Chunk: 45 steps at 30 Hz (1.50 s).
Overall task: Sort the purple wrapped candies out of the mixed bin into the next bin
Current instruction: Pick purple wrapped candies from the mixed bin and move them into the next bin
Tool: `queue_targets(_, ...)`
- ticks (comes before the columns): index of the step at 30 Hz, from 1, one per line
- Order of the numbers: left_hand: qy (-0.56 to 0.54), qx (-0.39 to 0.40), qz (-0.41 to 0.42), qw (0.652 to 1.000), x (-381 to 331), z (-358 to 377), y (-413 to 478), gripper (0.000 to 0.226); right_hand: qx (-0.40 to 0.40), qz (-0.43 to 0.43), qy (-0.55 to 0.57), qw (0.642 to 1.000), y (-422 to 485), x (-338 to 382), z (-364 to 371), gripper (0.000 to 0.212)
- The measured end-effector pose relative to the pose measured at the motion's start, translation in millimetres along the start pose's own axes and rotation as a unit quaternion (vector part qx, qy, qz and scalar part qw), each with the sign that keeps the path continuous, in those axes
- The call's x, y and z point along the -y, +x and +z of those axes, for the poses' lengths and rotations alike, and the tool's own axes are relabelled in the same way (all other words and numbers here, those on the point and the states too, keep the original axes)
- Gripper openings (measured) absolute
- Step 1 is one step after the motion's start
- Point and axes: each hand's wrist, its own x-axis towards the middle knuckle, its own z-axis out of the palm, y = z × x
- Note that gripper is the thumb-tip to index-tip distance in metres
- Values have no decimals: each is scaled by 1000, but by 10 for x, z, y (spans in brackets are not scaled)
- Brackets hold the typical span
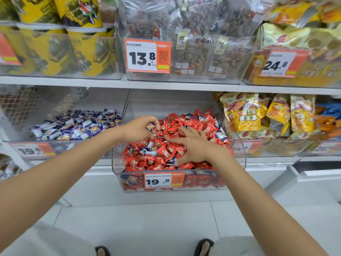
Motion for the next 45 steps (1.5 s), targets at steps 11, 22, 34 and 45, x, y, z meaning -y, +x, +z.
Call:
queue_targets(11,-13,4,53,999,-148,119,-143,16,-196,8,154,968,275,-224,-349,54)
queue_targets(22,50,-154,85,983,-94,-76,-57,19,-90,124,153,976,-281,-504,-203,95)
queue_targets(34,13,-265,102,959,93,-99,-118,21,-123,98,239,958,576,375,100,75)
queue_targets(45,9,-200,85,976,87,-130,-86,18,-177,64,326,926,-105,-396,-369,44)
